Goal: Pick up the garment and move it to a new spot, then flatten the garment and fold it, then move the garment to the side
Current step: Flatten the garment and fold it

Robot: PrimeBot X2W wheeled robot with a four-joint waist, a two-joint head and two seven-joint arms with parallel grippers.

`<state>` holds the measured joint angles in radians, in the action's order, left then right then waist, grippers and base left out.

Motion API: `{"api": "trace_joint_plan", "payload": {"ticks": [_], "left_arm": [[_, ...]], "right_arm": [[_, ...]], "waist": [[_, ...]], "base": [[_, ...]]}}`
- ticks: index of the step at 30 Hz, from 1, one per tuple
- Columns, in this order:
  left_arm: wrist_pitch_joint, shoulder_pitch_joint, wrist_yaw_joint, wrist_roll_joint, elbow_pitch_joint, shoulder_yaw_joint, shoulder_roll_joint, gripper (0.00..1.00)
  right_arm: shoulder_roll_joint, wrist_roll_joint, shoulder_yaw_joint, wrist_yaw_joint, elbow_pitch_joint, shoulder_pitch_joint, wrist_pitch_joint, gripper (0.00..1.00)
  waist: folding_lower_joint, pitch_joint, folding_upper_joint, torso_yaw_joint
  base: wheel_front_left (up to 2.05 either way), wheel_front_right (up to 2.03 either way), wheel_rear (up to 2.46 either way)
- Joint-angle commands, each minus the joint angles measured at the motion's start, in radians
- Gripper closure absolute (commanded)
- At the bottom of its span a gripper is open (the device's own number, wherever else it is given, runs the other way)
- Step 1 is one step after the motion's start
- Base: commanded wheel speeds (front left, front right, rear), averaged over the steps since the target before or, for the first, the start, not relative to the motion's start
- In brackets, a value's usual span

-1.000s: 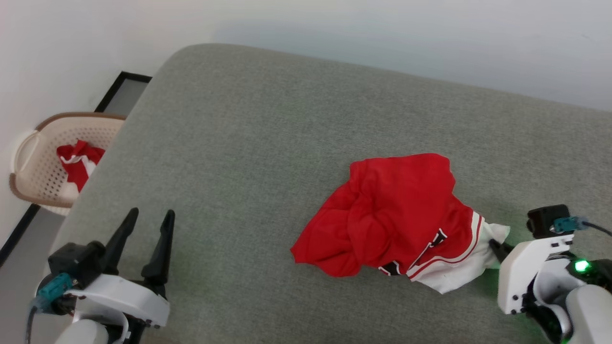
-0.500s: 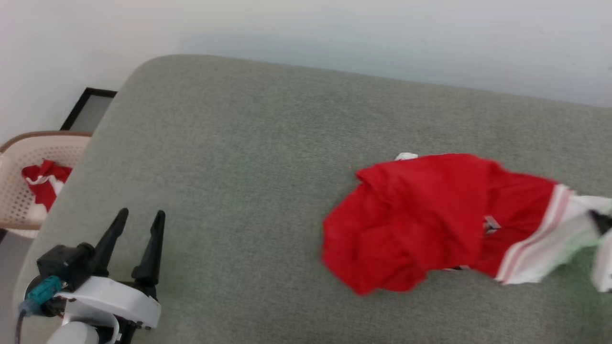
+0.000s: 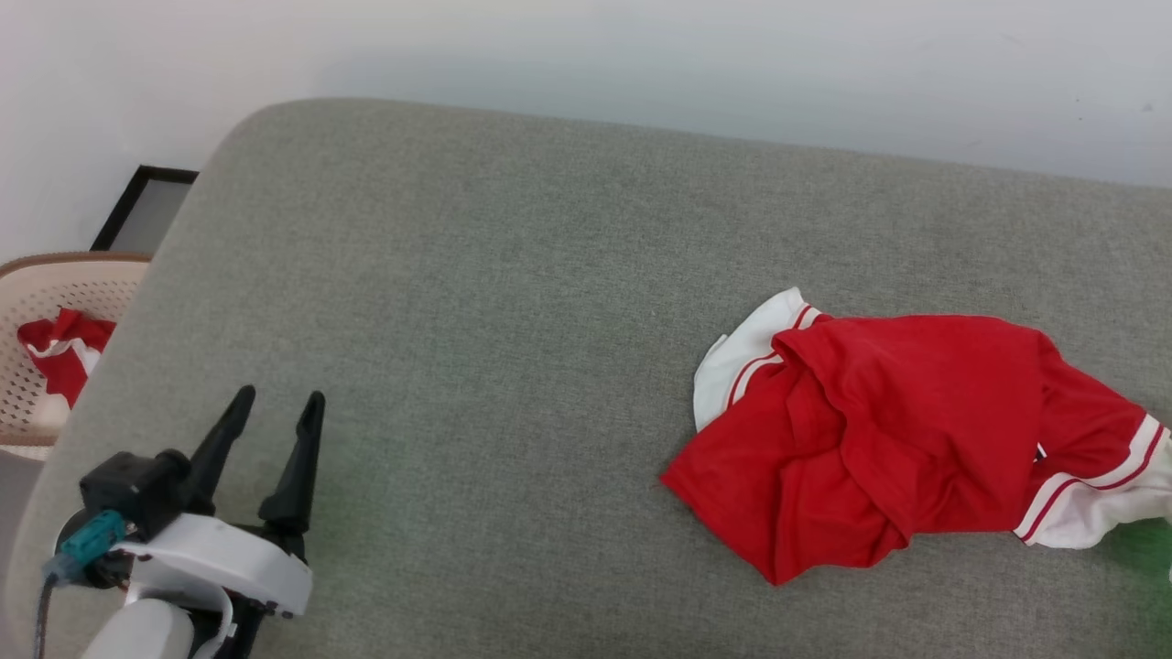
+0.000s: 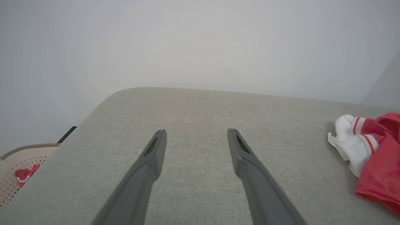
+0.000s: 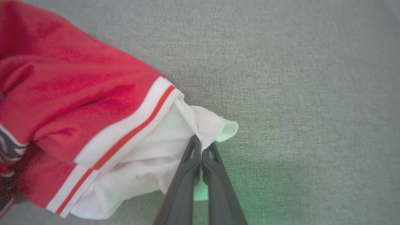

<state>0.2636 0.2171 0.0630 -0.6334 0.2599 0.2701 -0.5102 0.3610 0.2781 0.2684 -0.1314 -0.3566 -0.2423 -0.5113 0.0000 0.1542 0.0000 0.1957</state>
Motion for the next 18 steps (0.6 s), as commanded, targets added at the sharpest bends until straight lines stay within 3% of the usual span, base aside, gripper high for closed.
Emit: {"api": "trace_joint_plan", "payload": {"ticks": [1,2,3,10,18], "left_arm": [[0.001,0.009,0.009,0.001,0.003,0.005,0.001,0.0],[0.0,0.013,0.009,0.002,0.005,0.008,0.001,0.0],[-0.002,0.016,0.013,0.002,0.006,0.011,-0.001,0.0],[-0.036,0.044,0.03,-0.004,-0.004,0.034,-0.021,0.0],[-0.159,0.149,0.061,-0.037,-0.036,0.106,-0.057,0.0]], "right_arm": [[-0.003,-0.002,-0.005,0.002,-0.024,-0.02,0.015,0.64],[-0.004,-0.004,-0.009,0.001,-0.042,-0.028,0.023,0.51],[-0.005,-0.003,-0.015,0.001,-0.052,-0.039,0.033,0.03],[-0.001,0.012,-0.031,0.001,-0.053,-0.083,0.073,0.0],[-0.043,0.013,-0.041,0.001,0.074,-0.054,0.2,0.0]], "waist": [[0.0,-0.001,0.0,0.001],[0.0,-0.002,0.0,0.001],[0.0,-0.003,0.0,0.001],[0.0,-0.019,0.0,-0.023],[0.0,-0.044,0.0,-0.079]], "base": [[0.0,0.0,0.0],[0.0,0.0,0.0],[0.0,0.0,0.0],[0.0,0.0,0.0],[0.0,0.0,0.0]]}}
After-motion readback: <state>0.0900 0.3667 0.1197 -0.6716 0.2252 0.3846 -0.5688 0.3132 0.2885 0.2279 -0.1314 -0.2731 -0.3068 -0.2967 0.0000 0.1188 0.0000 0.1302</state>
